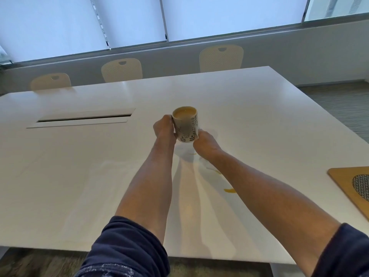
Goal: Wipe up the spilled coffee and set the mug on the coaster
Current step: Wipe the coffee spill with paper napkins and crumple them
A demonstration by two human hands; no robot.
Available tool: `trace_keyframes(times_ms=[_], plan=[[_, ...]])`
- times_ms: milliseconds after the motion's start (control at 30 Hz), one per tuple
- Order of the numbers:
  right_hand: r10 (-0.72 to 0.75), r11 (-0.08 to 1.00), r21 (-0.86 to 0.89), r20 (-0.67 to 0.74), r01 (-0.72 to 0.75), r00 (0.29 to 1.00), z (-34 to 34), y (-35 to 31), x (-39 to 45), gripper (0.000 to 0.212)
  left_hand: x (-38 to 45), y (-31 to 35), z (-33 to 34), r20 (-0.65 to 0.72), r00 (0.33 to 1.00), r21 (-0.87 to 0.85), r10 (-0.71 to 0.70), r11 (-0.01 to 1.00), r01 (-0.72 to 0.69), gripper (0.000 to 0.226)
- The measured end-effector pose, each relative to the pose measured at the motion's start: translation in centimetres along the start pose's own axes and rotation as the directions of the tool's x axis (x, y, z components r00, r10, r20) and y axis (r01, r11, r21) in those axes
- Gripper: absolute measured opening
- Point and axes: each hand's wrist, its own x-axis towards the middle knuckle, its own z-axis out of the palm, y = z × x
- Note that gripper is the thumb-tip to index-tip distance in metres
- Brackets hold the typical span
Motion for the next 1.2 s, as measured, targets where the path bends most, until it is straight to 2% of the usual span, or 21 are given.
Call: trace_keyframes(times_ms=[67, 167, 367, 533, 667, 767, 867, 1067, 1200], plan=[[-0.014, 0.998, -0.053, 0.03, 0.016, 0.999, 0.1, 0.2, -0.1, 0.053, 0.1, 0.2, -0.3, -0.005, 1.0, -0.006, 0.001, 1.0, -0.001, 0.023], [-0.056, 0.971, -0.227, 0.061, 0.069, 0.997, 0.4, 0.7, -0.1, 0.06, 0.3, 0.5, -0.8, -0.017, 1.0, -0.012, 0.0, 1.0, 0.0, 0.022], [-0.123, 0.84, -0.503, 0.192, 0.205, 0.974, 0.7, 2.2, 0.2, 0.071, 0.6, 0.4, -1.5, -0.027, 1.0, 0.009, 0.009, 1.0, -0.008, 0.023], [-0.098, 0.817, -0.519, 0.302, 0.25, 0.948, 1.1, 2.8, 0.4, 0.07, 0.5, 0.4, -1.6, -0.022, 1.0, 0.024, 0.011, 1.0, -0.011, 0.022], [-0.054, 0.879, -0.421, 0.381, 0.225, 0.923, 1.3, 3.2, 0.6, 0.077, 0.4, 0.4, -1.5, -0.009, 1.0, 0.015, 0.01, 1.0, -0.01, 0.021], [-0.035, 0.898, -0.384, 0.423, 0.215, 0.905, 1.0, 3.4, 0.9, 0.069, 0.5, 0.2, -1.5, -0.01, 1.0, 0.019, 0.014, 1.0, -0.014, 0.021], [-0.052, 0.857, -0.433, 0.465, 0.278, 0.884, 0.7, 3.7, 1.3, 0.061, 0.7, -0.1, -1.6, -0.021, 1.0, 0.033, 0.007, 0.999, -0.006, 0.02], [-0.136, 0.772, -0.467, 0.541, 0.431, 0.83, -0.4, 4.3, 1.0, 0.057, 1.1, -1.1, -2.0, -0.024, 1.0, 0.067, 0.005, 0.998, -0.003, 0.02], [-0.155, 0.721, -0.505, 0.551, 0.475, 0.82, -0.9, 4.5, 1.1, 0.056, 1.4, -1.5, -2.0, -0.027, 1.0, 0.069, -0.005, 0.998, 0.007, 0.02]])
